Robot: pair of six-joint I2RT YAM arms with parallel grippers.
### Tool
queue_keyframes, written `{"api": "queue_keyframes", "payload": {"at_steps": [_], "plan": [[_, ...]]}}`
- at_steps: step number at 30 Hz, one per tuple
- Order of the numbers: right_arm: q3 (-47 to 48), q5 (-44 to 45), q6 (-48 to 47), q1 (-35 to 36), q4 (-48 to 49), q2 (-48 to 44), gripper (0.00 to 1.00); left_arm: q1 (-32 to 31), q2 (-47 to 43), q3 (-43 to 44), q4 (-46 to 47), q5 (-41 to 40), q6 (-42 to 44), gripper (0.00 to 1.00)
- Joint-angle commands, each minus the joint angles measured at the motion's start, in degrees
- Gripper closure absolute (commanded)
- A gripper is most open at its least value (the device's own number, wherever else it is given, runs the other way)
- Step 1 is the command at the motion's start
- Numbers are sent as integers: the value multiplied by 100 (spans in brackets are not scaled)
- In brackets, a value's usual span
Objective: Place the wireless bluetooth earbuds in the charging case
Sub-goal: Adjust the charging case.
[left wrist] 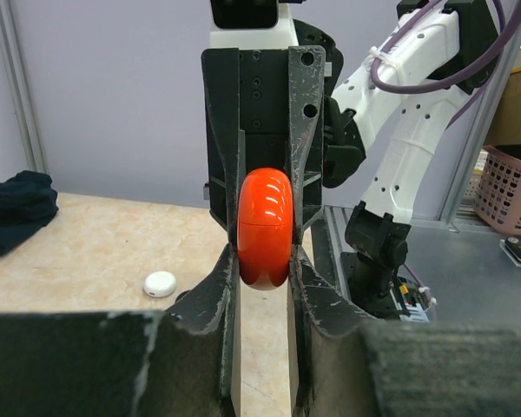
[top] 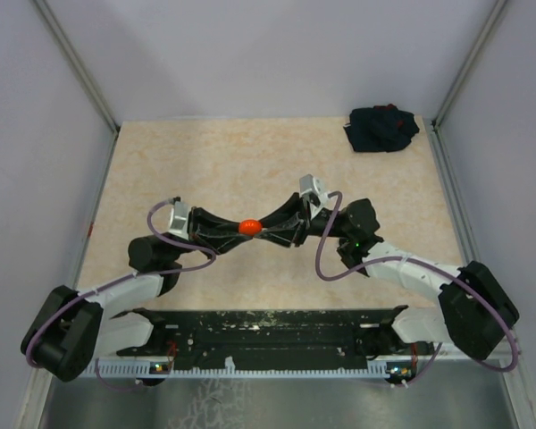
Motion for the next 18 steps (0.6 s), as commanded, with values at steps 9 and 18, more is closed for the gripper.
{"api": "queue_keyframes", "payload": {"at_steps": [9, 18], "plan": [[161, -104, -35, 34, -203, -153, 100, -103, 57, -7, 1508, 58, 138, 73], [896, -71, -1846, -148, -3648, -751, 100, -73, -866, -4, -877, 173, 880, 48]]}}
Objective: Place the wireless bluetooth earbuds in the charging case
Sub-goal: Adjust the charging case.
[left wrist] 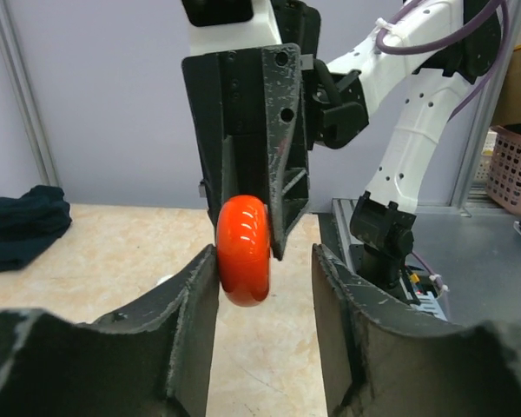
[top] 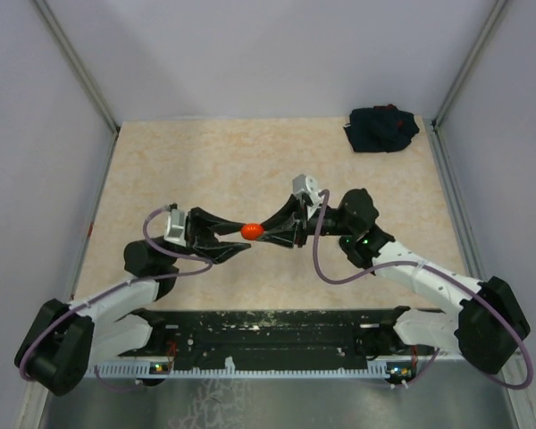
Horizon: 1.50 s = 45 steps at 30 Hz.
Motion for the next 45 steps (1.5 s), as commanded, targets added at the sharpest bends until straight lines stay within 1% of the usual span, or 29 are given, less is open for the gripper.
{"api": "queue_keyframes", "payload": {"at_steps": [1, 4, 7, 10, 14, 19, 21, 22, 25, 27, 28, 30, 31, 33, 34, 35, 38, 41, 45], "plan": [[641, -27, -1126, -85, -1921, -299, 100, -40, -688, 145, -1129, 91, 763, 45], [860, -71, -1373, -113, -2508, -315, 100, -48, -943, 511, -2704, 113, 1331, 38], [1115, -138, -1714, -114, -3124, -228, 100, -45, -940, 902, -3751, 233, 1658, 34], [1236, -165, -1845, -113, -3371, -156, 100, -55, -836, 1184, -4327, 345, 1754, 34], [1296, -232, -1864, -112, -3375, -94, 100, -54, -662, 1565, -5242, 355, 2013, 34], [1354, -171, -1892, -114, -3410, -31, 100, -64, -553, 1822, -5939, 492, 2244, 34], [1372, -170, -1905, -114, -3404, 1, 100, -71, -529, 1855, -6011, 580, 2244, 39], [1377, -182, -1909, -114, -3385, 14, 100, -71, -517, 1858, -6015, 620, 2231, 43], [1393, -203, -1893, -114, -3334, 62, 100, -77, -461, 1890, -6014, 736, 2179, 51], [1391, -199, -1884, -114, -3308, 85, 100, -72, -434, 1918, -6007, 815, 2152, 53], [1390, -178, -1876, -109, -3299, 91, 100, -77, -419, 1922, -6005, 839, 2135, 56], [1387, -145, -1868, -108, -3269, 96, 100, -80, -393, 1936, -6005, 885, 2112, 67], [1367, -124, -1848, -113, -3212, 91, 100, -85, -383, 1933, -5994, 895, 2097, 75], [1306, -98, -1818, -111, -3123, 84, 100, -78, -398, 1908, -5910, 870, 2052, 96], [1272, -72, -1801, -114, -3087, 85, 100, -78, -419, 1884, -5859, 833, 2008, 100], [1233, -40, -1792, -112, -3047, 80, 95, -78, -466, 1847, -5760, 774, 1951, 100], [1059, -30, -1715, -140, -2879, 63, 74, -78, -616, 1690, -5352, 530, 1719, 100], [853, -141, -1481, -183, -2481, 44, 65, -79, -751, 1495, -4907, 293, 1431, 100], [672, -293, -1135, -183, -1886, 83, 61, -78, -735, 1214, -3945, 191, 826, 100]]}}
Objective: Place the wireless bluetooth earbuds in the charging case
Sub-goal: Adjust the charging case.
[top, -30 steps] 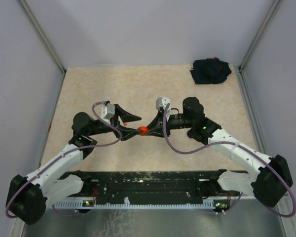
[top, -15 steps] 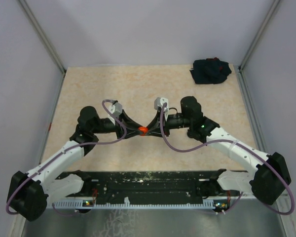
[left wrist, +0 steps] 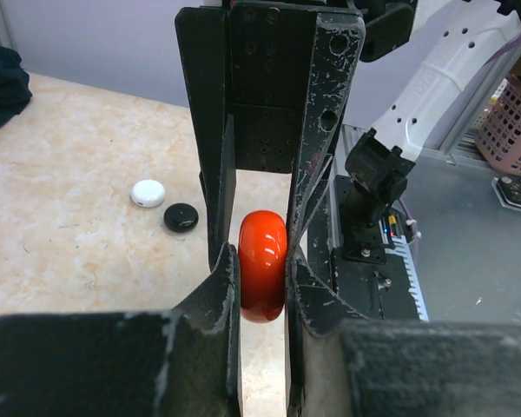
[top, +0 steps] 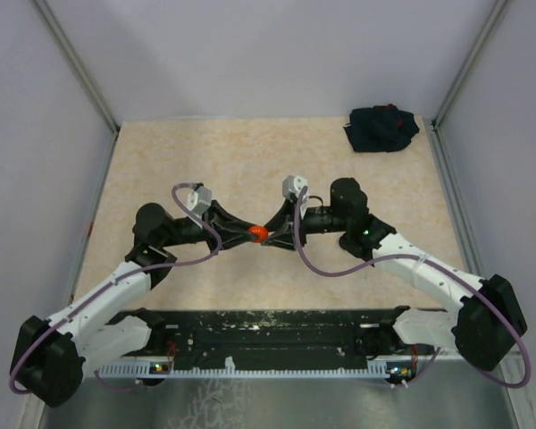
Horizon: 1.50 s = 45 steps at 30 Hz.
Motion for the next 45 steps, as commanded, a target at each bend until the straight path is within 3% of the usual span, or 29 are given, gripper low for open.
{"api": "queue_keyframes", "payload": {"at_steps": [1, 6, 14, 22, 35, 37, 39, 40, 42, 45], "plan": [[-138, -232, 435, -50, 1042, 26, 61, -20, -47, -259, 1342, -196, -755, 100], [-231, -321, 677, -50, 1471, 85, 63, -20, 100, -242, 1564, -108, -923, 100], [-341, -533, 904, -44, 1900, 99, 84, -20, 126, -244, 1571, -185, -870, 100], [-432, -649, 1348, -50, 2413, 86, 71, -21, 40, -266, 1272, -290, -662, 100], [-510, -753, 1676, -46, 2888, 234, 70, -27, 49, -59, 721, -187, -342, 100], [-527, -763, 1732, -47, 2995, 258, 78, -29, 39, -2, 581, -196, -265, 100], [-563, -746, 1723, -48, 3051, 269, 93, -28, 24, 46, 443, -199, -171, 99], [-578, -740, 1676, -51, 3025, 270, 99, -32, 18, 91, 363, -194, -145, 93], [-614, -736, 1541, -47, 2968, 257, 100, -25, -11, 160, 209, -199, -146, 77], [-658, -747, 1462, -51, 3020, 269, 100, -24, -38, 242, 88, -299, -246, 65]]}}
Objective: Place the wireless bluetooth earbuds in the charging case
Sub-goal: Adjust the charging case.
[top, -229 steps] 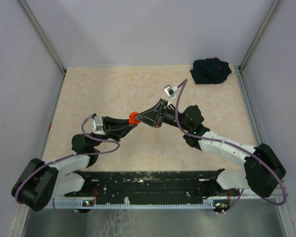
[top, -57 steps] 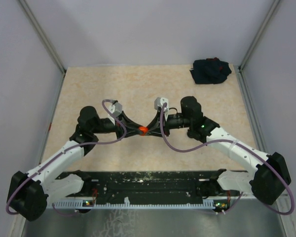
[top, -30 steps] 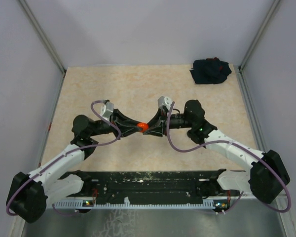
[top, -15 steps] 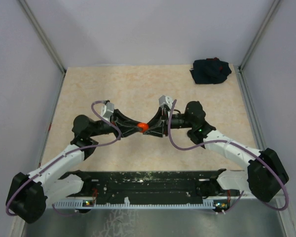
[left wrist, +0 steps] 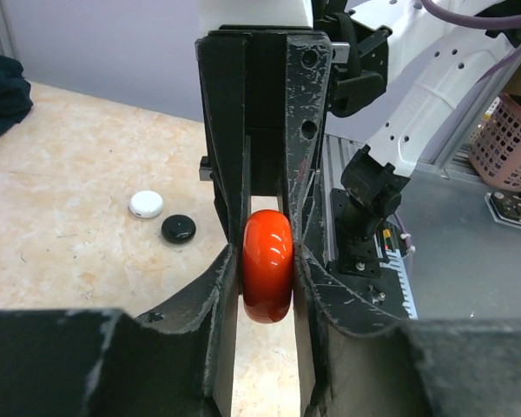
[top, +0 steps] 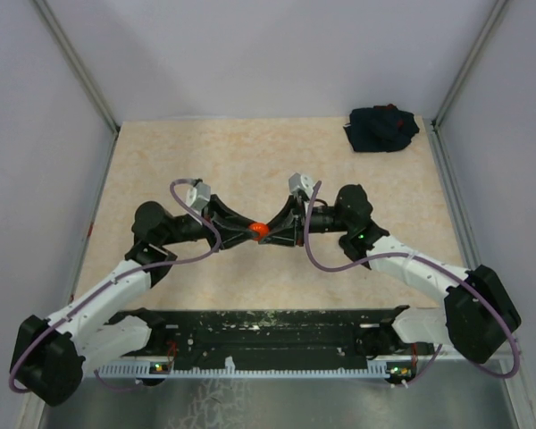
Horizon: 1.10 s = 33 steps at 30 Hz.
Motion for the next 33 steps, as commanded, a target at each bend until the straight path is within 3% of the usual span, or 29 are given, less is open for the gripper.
{"api": "queue_keyframes", "payload": {"at_steps": [1, 8, 28, 33], "plan": [[-3, -268, -77, 50, 555, -36, 100, -11, -78, 274, -475, -181, 124, 62], [-85, -398, -123, 50, 732, -58, 100, -4, -141, 485, -983, -491, 69, 53], [-184, -483, -249, 52, 728, -45, 100, 80, -220, 616, -1454, -1312, -57, 41], [-210, -396, -246, 26, 728, -40, 100, 93, -249, 644, -1535, -1363, -22, 33]]}}
